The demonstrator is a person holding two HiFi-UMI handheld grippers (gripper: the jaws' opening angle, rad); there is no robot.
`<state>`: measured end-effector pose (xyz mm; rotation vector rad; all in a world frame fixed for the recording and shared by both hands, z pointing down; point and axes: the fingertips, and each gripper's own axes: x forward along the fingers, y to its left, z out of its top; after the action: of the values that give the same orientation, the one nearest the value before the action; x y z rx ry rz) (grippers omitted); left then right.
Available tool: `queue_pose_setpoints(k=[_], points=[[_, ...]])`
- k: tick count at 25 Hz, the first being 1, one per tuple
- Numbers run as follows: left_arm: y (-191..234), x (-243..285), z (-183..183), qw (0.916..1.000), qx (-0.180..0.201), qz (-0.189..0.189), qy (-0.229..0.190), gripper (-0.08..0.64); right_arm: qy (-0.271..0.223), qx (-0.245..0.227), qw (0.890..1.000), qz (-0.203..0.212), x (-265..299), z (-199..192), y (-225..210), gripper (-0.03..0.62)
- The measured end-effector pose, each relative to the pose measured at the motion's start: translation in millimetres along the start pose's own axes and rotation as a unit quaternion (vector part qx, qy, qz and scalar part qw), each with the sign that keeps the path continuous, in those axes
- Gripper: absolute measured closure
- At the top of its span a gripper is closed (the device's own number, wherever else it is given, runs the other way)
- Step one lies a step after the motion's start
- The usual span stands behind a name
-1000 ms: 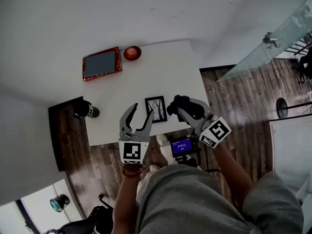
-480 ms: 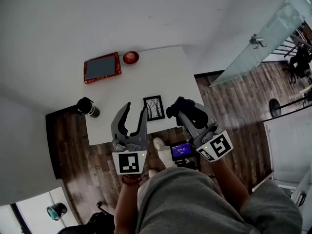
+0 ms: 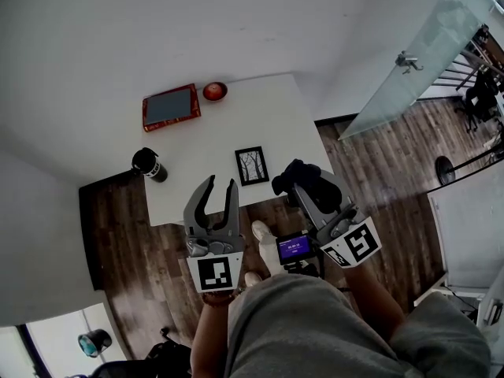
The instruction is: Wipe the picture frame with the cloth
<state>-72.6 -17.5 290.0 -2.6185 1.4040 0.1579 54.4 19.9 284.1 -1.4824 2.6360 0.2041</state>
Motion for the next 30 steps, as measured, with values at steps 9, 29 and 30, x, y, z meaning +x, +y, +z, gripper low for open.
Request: queue_pose_setpoints(k=[9, 29, 30], points=[[-17.3, -48.7, 7.8, 0.9999, 0.011, 0.001, 0.004, 0.461, 0.014, -0.013, 1.000, -0.006, -32.8, -1.6, 41.8, 0.488], [-42.5, -97.0, 1.4, 0.9962, 0.079, -0.026, 0.025, 0.523, 0.039, -0.017, 0.999, -0.032, -62.9, -17.7, 88.0, 0.489], [-42.9, -97.4, 1.9, 0.9960, 0.082, -0.026, 0.025, 0.525, 0.039, -0.017, 0.999, -0.031, -62.7, -17.5, 88.8, 0.489]])
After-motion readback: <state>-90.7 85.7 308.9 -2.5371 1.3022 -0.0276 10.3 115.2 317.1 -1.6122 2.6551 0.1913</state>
